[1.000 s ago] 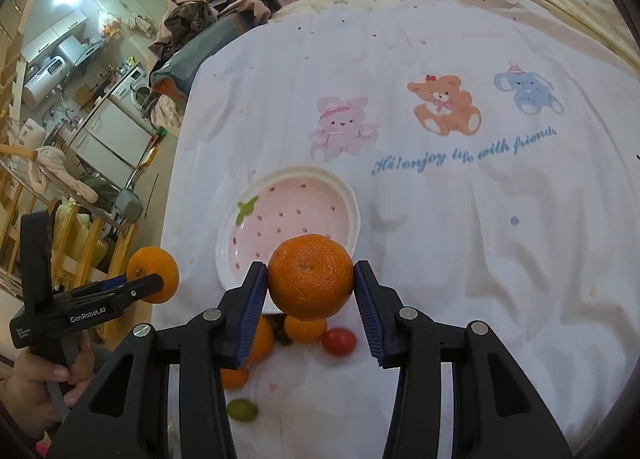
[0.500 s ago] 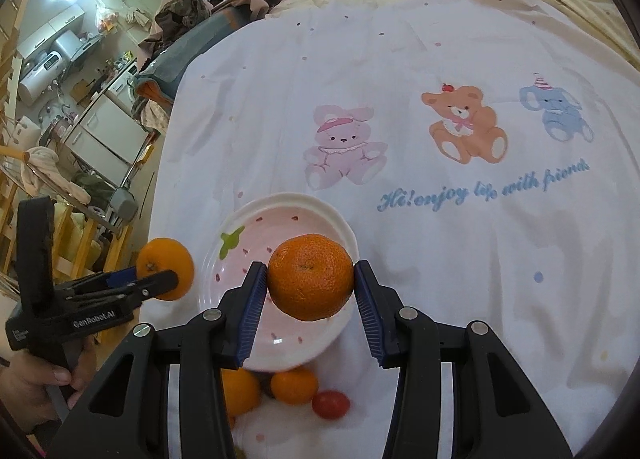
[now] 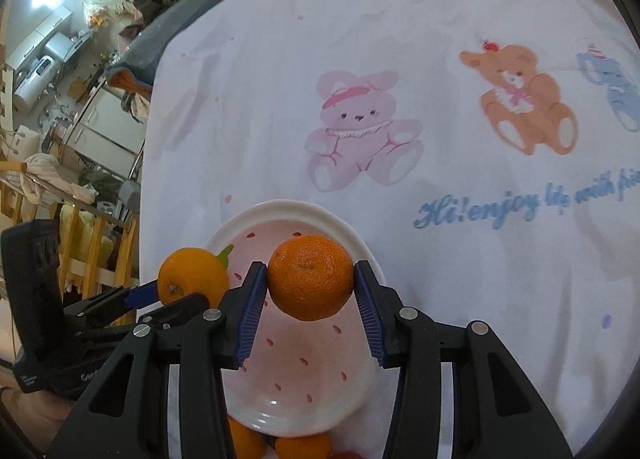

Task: Organize fruits
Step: 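Carry the large orange and mandarin onto the pink plate and open both grippers, then pull both open grippers back from the plate toward the remaining fruit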

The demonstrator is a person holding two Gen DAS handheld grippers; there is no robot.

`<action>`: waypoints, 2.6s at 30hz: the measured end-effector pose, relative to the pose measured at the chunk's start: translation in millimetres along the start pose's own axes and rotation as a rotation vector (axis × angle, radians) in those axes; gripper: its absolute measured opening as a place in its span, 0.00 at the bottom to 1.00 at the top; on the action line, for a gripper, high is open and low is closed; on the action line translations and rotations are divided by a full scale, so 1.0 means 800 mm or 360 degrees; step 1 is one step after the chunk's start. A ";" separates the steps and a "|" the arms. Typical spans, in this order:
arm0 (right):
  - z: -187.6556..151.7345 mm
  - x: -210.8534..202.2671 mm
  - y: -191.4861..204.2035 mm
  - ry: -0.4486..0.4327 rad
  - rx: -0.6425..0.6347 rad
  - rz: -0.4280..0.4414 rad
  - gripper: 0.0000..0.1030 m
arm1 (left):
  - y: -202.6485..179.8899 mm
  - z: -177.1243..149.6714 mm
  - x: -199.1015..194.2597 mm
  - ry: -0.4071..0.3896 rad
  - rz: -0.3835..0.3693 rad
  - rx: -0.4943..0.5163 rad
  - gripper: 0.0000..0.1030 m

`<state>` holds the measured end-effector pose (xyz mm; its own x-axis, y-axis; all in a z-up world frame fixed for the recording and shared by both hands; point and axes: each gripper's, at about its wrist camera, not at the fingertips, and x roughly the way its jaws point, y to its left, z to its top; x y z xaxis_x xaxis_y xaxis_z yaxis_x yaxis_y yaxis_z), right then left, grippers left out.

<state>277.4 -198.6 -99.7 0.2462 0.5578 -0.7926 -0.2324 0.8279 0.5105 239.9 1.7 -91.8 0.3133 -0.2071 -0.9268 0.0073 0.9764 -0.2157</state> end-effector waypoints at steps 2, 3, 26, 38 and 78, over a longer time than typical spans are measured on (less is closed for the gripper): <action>0.002 0.009 -0.004 0.0032 0.0039 0.0046 0.45 | -0.003 0.001 0.009 0.0029 -0.0009 0.0013 0.50; 0.003 0.013 -0.006 0.0045 0.0057 0.0059 0.46 | -0.004 0.002 0.013 0.0041 -0.0010 0.0018 0.50; 0.006 0.025 -0.020 0.0030 0.0168 0.0098 0.56 | -0.011 0.006 0.028 0.0077 0.0010 0.0043 0.65; 0.011 0.018 -0.021 0.0008 0.0168 0.0089 0.57 | -0.012 0.006 0.024 0.0067 0.0015 0.0049 0.66; -0.149 -0.157 -0.012 -0.0208 0.0187 -0.0062 0.70 | -0.025 -0.121 -0.132 -0.0270 0.0038 -0.0013 0.77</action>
<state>136.3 -283.4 -45.0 0.3748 0.5217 -0.7664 -0.1104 0.8459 0.5218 114.8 -1.9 -19.4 0.4693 -0.1700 -0.8665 -0.0097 0.9802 -0.1976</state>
